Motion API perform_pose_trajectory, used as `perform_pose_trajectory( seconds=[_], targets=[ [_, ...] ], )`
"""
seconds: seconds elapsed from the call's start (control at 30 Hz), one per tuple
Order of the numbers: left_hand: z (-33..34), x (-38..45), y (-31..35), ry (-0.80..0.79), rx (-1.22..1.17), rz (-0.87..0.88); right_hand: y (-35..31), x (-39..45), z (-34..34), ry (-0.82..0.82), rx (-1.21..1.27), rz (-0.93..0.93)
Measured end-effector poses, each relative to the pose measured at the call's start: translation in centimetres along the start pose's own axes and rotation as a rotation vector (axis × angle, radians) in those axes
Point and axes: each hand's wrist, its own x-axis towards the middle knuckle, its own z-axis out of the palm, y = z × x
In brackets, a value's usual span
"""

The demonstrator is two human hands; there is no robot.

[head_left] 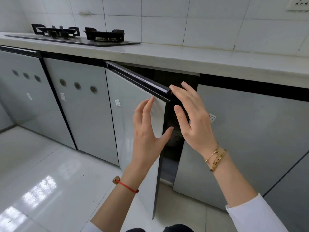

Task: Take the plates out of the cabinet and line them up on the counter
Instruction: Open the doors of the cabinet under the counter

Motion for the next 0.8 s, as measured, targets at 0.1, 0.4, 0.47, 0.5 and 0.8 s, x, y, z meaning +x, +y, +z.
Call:
perform_pose_trajectory(
  seconds=[0.1,0.4,0.47,0.5,0.8],
  targets=[
    [-1.8,-0.6,-0.2,0.059,0.008,-0.009,-1.7,0.2,0.8,-0.005,0.055,-0.058],
    [-8.9,-2.4,-1.2,0.089,-0.038,-0.001,-6.9,1.5,5.2,-0.018,0.271,-0.171],
    [-10.4,-2.5,-1.4,0.105,-0.028,0.001,-7.8,1.8,6.1,-0.031,0.322,-0.195],
    [-11.1,-2.5,-1.6,0.114,-0.023,0.002,-8.2,2.1,6.5,-0.038,0.34,-0.215],
    [-17.9,-3.0,-3.9,0.171,0.073,-0.074,-13.5,4.5,11.9,-0.089,0.426,-0.355]
  ],
)
